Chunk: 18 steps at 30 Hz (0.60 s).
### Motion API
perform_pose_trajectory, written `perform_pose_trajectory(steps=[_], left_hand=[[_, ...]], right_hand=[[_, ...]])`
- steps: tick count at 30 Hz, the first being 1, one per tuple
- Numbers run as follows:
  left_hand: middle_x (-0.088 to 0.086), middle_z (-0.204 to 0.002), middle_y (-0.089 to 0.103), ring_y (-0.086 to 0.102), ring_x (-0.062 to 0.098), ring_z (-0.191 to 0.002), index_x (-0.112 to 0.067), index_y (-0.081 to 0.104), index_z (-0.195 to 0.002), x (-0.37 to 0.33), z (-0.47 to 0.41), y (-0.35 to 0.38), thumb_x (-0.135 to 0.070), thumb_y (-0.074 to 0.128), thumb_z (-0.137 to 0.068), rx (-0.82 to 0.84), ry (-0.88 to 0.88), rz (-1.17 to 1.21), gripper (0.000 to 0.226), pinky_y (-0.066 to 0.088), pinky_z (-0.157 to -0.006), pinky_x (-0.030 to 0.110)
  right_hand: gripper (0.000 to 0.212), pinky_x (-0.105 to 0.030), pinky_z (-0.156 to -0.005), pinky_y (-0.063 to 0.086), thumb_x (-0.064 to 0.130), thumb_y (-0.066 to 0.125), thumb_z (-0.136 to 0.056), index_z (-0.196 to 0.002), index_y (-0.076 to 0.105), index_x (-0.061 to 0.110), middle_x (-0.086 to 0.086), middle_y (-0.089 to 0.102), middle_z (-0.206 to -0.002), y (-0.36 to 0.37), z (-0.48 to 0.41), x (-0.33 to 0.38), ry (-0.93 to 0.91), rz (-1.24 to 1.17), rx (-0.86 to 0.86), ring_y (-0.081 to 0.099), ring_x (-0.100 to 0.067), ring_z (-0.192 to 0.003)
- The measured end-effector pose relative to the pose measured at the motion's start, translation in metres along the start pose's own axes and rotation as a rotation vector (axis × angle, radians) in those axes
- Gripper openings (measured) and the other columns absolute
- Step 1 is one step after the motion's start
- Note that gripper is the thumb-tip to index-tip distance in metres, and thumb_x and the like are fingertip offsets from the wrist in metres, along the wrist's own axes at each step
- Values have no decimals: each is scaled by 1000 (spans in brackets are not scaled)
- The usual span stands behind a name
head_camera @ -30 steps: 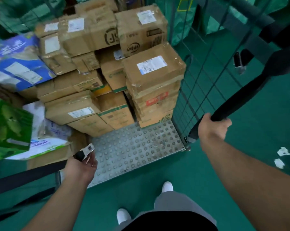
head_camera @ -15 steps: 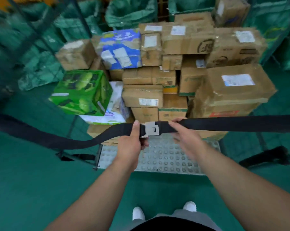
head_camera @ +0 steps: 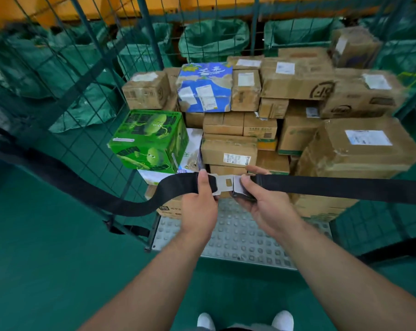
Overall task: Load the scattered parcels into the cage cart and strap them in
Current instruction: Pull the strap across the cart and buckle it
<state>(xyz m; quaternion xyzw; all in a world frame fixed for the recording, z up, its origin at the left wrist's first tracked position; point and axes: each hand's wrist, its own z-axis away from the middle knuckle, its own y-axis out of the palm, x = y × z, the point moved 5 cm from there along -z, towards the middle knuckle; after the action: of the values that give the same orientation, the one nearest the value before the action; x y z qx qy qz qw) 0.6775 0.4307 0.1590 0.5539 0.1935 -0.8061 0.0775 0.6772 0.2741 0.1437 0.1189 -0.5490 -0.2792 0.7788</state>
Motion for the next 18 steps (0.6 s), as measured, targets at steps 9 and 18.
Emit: perform_pose_trajectory(steps=[9,18], left_hand=[[4,-66,63,60,22,-68,-4,65,-68,4,8,13,-64,41,-100,81,34,-241,73,43,-66,29],[3,-60,61,62,24,-62,-8,57,-63,38,29,28,-54,45,-103,156,26,-362,62,43,-53,27]], right_hand=[[14,-34,-79,62,6,64,-99,-110,69,13,-11,78,-105,-17,4,4,-34,120,-57,76,-23,-98],[16,-33,-78,63,9,73,-94,-104,73,22,-6,71,-113,-60,14,-14,33,374,-95,72,-22,-104]])
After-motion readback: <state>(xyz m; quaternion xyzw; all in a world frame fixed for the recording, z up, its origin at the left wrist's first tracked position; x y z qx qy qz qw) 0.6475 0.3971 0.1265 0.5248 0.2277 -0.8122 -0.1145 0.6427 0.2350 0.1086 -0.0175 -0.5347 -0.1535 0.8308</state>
